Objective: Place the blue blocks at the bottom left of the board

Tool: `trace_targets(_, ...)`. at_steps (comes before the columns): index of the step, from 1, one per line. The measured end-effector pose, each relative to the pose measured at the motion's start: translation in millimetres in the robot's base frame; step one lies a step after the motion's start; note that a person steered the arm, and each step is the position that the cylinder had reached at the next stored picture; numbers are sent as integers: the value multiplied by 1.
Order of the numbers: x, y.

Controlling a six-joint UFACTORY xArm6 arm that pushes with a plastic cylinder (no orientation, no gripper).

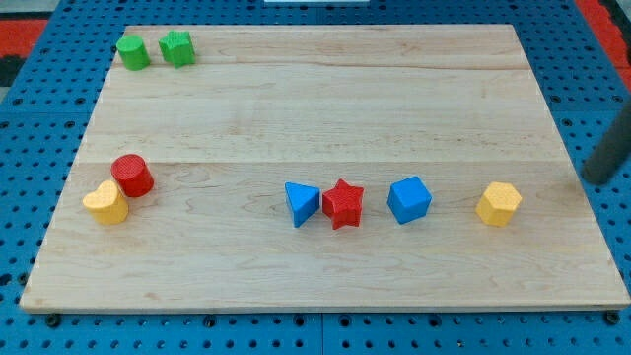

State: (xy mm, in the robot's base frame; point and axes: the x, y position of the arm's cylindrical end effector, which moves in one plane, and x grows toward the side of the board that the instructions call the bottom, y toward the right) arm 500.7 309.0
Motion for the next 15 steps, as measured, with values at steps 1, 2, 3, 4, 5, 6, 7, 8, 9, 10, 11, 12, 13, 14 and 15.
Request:
trace_targets(1,44,-40)
trace_targets(2,62,-126)
trace_targets(3,32,-164)
trace_targets(4,-9,-198)
trace_targets(5,-39,-244)
trace_targets(6,-43,-301)
trace_targets(7,-41,-219)
trace_targets(8,-27,-269)
trace_targets(9,-27,-329)
trace_targets(10,-23,-401)
trace_targets(11,-37,-431)
trace_targets(12,-50,-454)
trace_targets(13,-18,-474)
trace_targets(14,0,-473)
trace_targets(15,13,-447)
